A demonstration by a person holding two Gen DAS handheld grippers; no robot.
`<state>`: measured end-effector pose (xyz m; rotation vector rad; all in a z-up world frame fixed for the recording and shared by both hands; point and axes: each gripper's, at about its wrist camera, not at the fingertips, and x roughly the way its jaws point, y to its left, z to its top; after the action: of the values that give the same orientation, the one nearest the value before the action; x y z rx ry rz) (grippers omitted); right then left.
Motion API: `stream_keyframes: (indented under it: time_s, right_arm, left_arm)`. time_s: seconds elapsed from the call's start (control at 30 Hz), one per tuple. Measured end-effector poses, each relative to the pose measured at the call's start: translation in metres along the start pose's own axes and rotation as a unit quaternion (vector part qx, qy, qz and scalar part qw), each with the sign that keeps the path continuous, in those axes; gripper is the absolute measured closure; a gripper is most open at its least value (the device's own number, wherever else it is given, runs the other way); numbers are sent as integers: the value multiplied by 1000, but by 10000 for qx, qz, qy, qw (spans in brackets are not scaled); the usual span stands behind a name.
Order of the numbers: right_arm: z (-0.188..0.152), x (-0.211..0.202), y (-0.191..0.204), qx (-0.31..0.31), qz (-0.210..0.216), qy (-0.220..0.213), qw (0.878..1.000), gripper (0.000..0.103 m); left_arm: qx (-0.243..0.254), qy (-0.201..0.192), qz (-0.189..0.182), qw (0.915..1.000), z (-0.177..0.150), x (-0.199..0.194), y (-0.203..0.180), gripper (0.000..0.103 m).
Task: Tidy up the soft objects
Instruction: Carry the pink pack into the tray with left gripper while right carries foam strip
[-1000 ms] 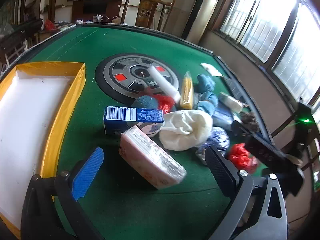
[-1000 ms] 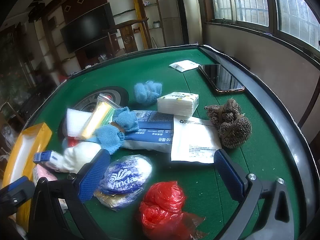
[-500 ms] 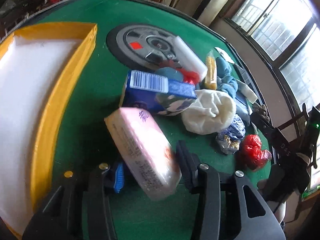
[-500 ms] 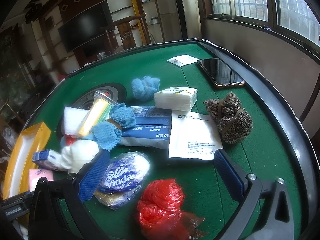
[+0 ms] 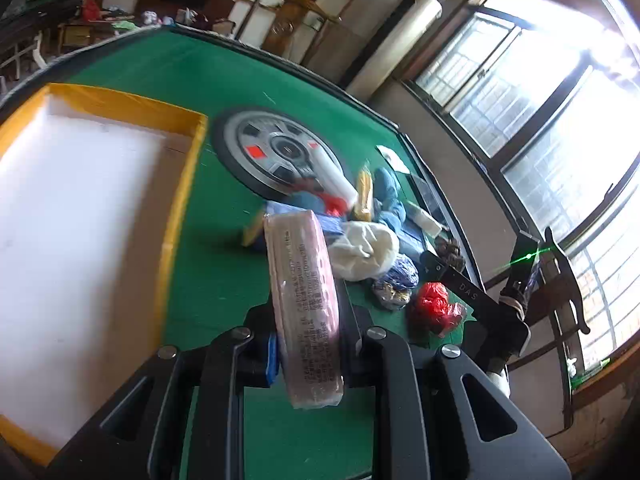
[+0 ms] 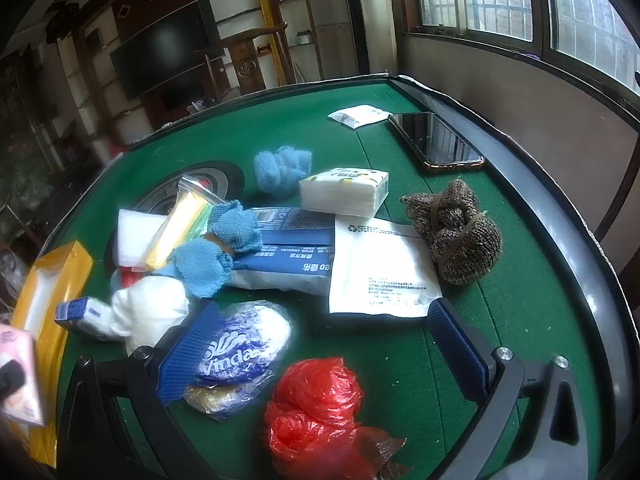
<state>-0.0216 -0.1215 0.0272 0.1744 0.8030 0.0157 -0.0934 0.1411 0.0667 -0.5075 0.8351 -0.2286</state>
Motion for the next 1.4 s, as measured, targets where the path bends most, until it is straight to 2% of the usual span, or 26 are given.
stream_keyframes:
  time_s: [0.13, 0.2, 0.3, 0.4, 0.5, 0.6, 0.7, 0.8, 0.9, 0.93, 0.97, 1.0, 1.07, 1.13, 1.23, 1.33, 1.4]
  right_arm:
    - [1, -7, -1, 67, -31, -71, 9999, 1]
    - [0, -22, 7, -68, -14, -261, 9996, 1]
    - [5, -37, 39, -641, 238, -296, 9972, 1]
    - [15, -35, 77, -1217, 521, -67, 9912, 1]
    - [16, -33, 122, -1927, 734, 114, 9785, 1]
    - [9, -25, 170, -2668, 1022, 393, 9575, 1]
    - [7, -14, 201, -3265, 827, 399, 9407, 1]
    - [23, 7, 210, -3341, 301, 303, 9416, 1]
    - [35, 38, 215, -3350, -287, 400, 9409, 2]
    - [35, 44, 219, -3355, -361, 455, 9403, 7]
    - [36, 55, 220, -3387, -449, 521, 9384, 22]
    - [35, 62, 222, -3449, -539, 574, 9353, 31]
    - [37, 77, 221, -3553, -697, 711, 9294, 64]
    - [39, 89, 216, -3411, -730, 865, 9332, 87]
    - [52, 70, 202, -2916, -344, 657, 9536, 90]
    - [66, 42, 196, -2597, 43, 432, 9647, 90]
    - [75, 22, 196, -2313, 552, 423, 9704, 90]
  left_arm:
    - [-207, -343, 234, 9989, 1, -41, 34, 84]
    - [-325, -501, 397, 9974, 1, -60, 55, 84]
    - [-438, -675, 630, 9948, -4, -75, 78, 84]
    - [-690, -735, 606, 9931, -11, -81, 100, 84]
    - [-876, -726, 522, 9921, -20, -83, 115, 84]
    - [-961, -736, 507, 9914, -23, -88, 127, 84]
    - [-1034, -775, 474, 9905, -26, -94, 133, 84]
    - [-1066, -804, 424, 9901, -29, -101, 139, 84]
    - [-1093, -827, 403, 9897, -28, -103, 145, 84]
    - [-1110, -821, 393, 9896, -27, -103, 147, 84]
    - [-1123, -815, 391, 9895, -28, -103, 148, 84]
    - [-1130, -806, 390, 9896, -28, -102, 149, 84]
    - [-1143, -774, 384, 9897, -28, -101, 151, 84]
    - [-1124, -760, 392, 9900, -27, -101, 152, 84]
    - [-1047, -758, 439, 9906, -21, -104, 151, 84]
    - [-1074, -701, 318, 9912, -11, -102, 153, 84]
    - [-1070, -614, 248, 9920, 1, -97, 154, 84]
